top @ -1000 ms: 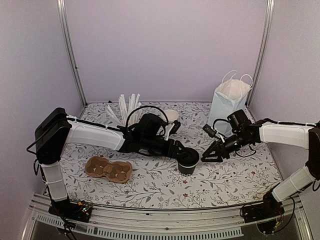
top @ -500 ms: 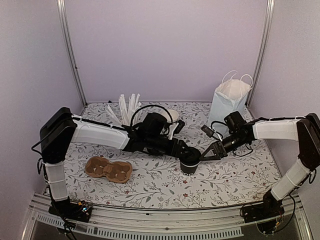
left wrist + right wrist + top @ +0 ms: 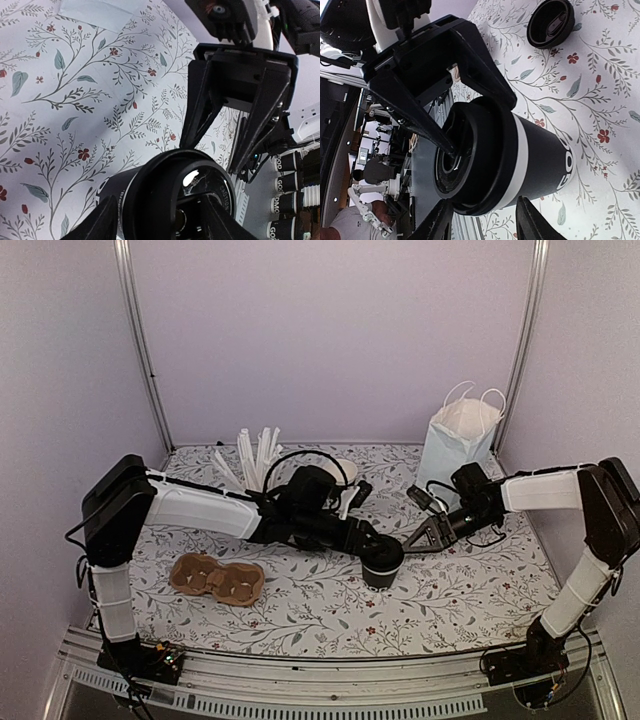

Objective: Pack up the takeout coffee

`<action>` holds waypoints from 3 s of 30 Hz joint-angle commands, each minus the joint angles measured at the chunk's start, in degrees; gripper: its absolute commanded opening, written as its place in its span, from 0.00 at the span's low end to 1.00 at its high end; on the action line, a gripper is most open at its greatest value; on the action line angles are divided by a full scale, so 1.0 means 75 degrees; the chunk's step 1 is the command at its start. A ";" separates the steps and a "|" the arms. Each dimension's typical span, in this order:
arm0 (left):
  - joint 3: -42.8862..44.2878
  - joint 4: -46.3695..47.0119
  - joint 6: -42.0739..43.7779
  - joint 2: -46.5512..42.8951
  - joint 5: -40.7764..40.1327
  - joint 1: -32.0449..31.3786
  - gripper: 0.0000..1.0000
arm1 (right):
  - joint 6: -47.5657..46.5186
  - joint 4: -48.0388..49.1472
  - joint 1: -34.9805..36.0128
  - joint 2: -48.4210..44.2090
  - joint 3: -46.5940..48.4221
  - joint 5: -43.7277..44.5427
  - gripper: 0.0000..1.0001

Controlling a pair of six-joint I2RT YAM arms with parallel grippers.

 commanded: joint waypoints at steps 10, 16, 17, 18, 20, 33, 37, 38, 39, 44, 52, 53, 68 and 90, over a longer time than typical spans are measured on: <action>0.0001 -0.0731 0.0183 0.0355 -0.0057 -0.0167 0.58 | -0.0094 -0.0219 0.0248 0.0145 -0.0031 -0.0049 0.32; -0.0022 -0.0730 0.0178 0.0403 -0.0050 -0.0178 0.58 | 0.0051 -0.0213 0.0237 0.0684 -0.0046 0.0953 0.18; -0.0040 -0.0726 0.0169 0.0415 -0.0052 -0.0181 0.58 | 0.0073 -0.0223 0.0236 0.0774 -0.0057 0.1109 0.17; -0.0061 -0.0729 0.0171 0.0435 -0.0061 -0.0178 0.58 | 0.0094 -0.0234 0.0243 0.0834 -0.0058 0.1295 0.15; -0.0101 -0.0732 0.0165 0.0480 -0.0063 -0.0174 0.58 | 0.0194 -0.0267 0.0233 0.0985 -0.0011 0.1682 0.11; -0.1355 0.0387 0.0577 0.0507 -0.0114 -0.0226 0.58 | 0.0147 -0.0047 0.0700 0.0769 -0.0053 0.2402 0.27; -0.1517 0.0630 0.0582 0.0651 -0.0273 -0.0224 0.58 | 0.0122 -0.0189 0.0728 0.1119 0.0139 0.2615 0.21; -0.1604 0.0736 0.0563 0.0652 -0.0293 -0.0226 0.58 | 0.0085 -0.0193 0.0731 0.1199 0.0175 0.2707 0.19; -0.1666 0.0826 0.0556 0.0653 -0.0318 -0.0223 0.58 | 0.0039 -0.0190 0.0731 0.1230 0.0217 0.2827 0.17; -0.1841 0.1084 0.0505 0.0610 -0.0329 -0.0219 0.58 | -0.0422 -0.0092 0.0757 0.0802 0.0111 0.2452 0.14; -0.1823 0.1035 0.0427 0.0637 -0.0330 -0.0231 0.56 | -0.1353 -0.0934 0.0756 -0.0729 0.0875 0.2558 0.35; -0.1828 0.1032 0.0429 0.0640 -0.0314 -0.0234 0.56 | -0.1514 -0.1113 0.0754 -0.0963 0.0962 0.2546 0.37; -0.1805 0.1064 0.0287 0.0799 -0.0323 -0.0259 0.54 | -0.4683 -0.0821 0.4165 -0.2630 0.0362 0.6647 0.28; -0.1677 0.1032 0.0316 0.0887 -0.0225 -0.0262 0.54 | -0.5046 -0.0230 0.4797 -0.2496 -0.0069 0.8378 0.20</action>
